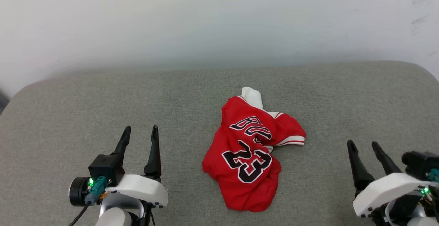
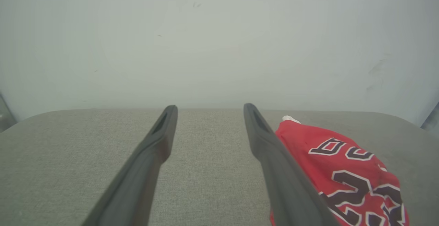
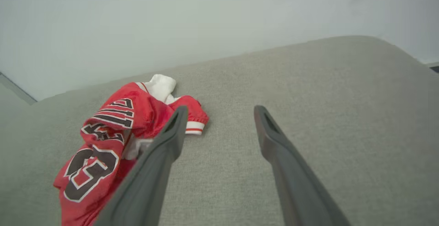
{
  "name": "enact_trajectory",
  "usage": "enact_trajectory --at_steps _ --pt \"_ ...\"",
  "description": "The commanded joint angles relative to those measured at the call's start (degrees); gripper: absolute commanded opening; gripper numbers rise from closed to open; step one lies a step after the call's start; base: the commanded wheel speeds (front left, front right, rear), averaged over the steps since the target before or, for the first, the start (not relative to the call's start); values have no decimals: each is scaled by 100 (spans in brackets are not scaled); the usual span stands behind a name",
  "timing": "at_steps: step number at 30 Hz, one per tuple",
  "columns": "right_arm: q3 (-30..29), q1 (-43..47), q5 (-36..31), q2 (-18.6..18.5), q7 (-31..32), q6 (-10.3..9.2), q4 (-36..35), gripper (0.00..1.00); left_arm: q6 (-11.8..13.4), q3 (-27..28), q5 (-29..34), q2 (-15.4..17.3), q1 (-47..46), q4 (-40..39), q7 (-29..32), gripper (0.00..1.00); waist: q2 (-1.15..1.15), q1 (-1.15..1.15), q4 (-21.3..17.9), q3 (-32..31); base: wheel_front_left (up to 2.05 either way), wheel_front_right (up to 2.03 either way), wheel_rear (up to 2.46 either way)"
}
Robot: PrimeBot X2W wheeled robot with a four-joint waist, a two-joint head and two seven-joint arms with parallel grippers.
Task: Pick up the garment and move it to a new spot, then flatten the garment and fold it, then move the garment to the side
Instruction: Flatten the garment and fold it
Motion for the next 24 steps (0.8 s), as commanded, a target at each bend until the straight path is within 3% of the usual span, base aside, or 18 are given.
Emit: enact_trajectory --at_steps 1,11,16,24 --pt "-11 -461 348 -70 719 -2 289 100 55 33 17 44 -75 -152 -8 100 -1 0 32 230 0 0 0" --pt "389 -2078 1040 -724 3548 -2 1551 100 41 -93 140 -66 -429 -423 -67 100 -1 0 454 978 0 0 0" --pt "641 -2672 1020 -911 4123 -2 1963 100 -5 -137 166 -148 -608 -391 -104 100 -1 0 685 1288 0 0 0" --pt "868 -3085 1075 -1034 4330 -2 2931 100 -86 -194 206 -296 -841 -279 -132 100 -1 0 925 1560 0 0 0"
